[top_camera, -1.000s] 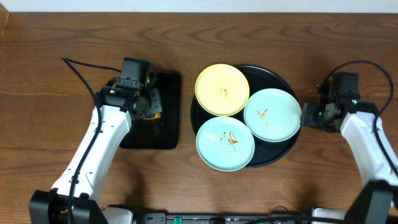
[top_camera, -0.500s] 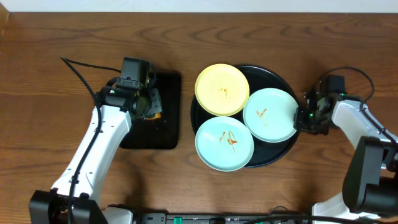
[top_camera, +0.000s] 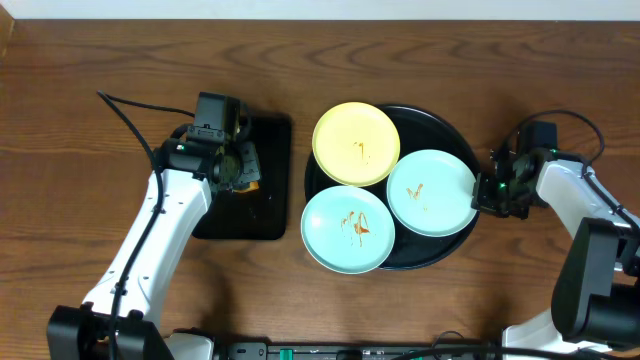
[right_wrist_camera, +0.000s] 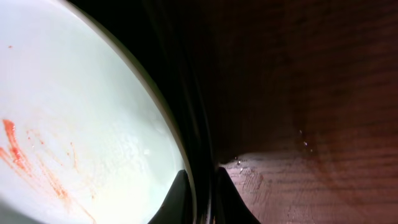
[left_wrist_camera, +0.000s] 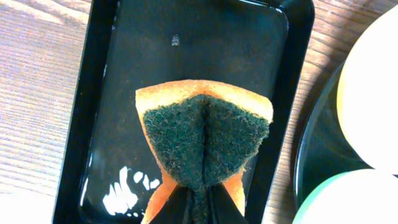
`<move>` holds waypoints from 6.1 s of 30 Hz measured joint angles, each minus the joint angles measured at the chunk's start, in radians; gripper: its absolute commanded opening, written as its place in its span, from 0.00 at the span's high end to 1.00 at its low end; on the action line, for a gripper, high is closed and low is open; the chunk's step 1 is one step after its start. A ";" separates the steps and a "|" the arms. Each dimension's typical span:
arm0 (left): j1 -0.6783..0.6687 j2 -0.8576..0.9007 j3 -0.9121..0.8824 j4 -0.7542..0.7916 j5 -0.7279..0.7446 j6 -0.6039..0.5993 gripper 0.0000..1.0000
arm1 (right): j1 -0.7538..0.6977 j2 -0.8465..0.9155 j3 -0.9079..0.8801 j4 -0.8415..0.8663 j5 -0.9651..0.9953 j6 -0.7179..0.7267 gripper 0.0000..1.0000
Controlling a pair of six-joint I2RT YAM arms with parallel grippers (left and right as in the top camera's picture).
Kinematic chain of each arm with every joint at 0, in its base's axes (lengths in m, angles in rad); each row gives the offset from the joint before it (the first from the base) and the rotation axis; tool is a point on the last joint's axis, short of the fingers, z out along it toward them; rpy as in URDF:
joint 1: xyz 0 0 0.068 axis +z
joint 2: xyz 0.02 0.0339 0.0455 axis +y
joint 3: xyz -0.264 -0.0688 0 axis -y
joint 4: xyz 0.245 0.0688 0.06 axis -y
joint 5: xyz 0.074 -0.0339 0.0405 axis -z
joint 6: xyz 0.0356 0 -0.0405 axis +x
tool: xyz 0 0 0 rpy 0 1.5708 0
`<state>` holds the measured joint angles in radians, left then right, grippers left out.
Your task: Clean dirty plates on tray and stack at the side
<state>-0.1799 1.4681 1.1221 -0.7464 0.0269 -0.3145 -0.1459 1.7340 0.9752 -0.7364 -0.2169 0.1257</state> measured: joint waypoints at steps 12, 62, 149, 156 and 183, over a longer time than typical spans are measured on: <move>0.000 0.000 0.000 0.000 0.027 0.000 0.92 | 0.000 -0.216 -0.002 -0.014 0.006 -0.016 0.99; 0.000 0.000 0.000 -0.002 0.029 -0.001 0.93 | 0.057 -0.196 -0.037 0.259 0.006 -0.286 0.36; 0.000 0.000 0.000 0.008 0.083 0.000 0.92 | 0.073 -0.006 -0.026 0.029 0.006 -0.234 0.99; 0.000 -0.006 0.000 0.172 0.075 0.058 0.93 | 0.073 -0.006 -0.026 0.022 0.005 -0.225 0.99; 0.000 -0.179 0.000 0.351 0.018 0.140 0.93 | 0.073 -0.006 -0.026 0.022 0.004 -0.220 0.99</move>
<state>-0.1799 1.2892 1.1225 -0.3950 0.0448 -0.1745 -0.0727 1.7279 0.9489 -0.7143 -0.2127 -0.0944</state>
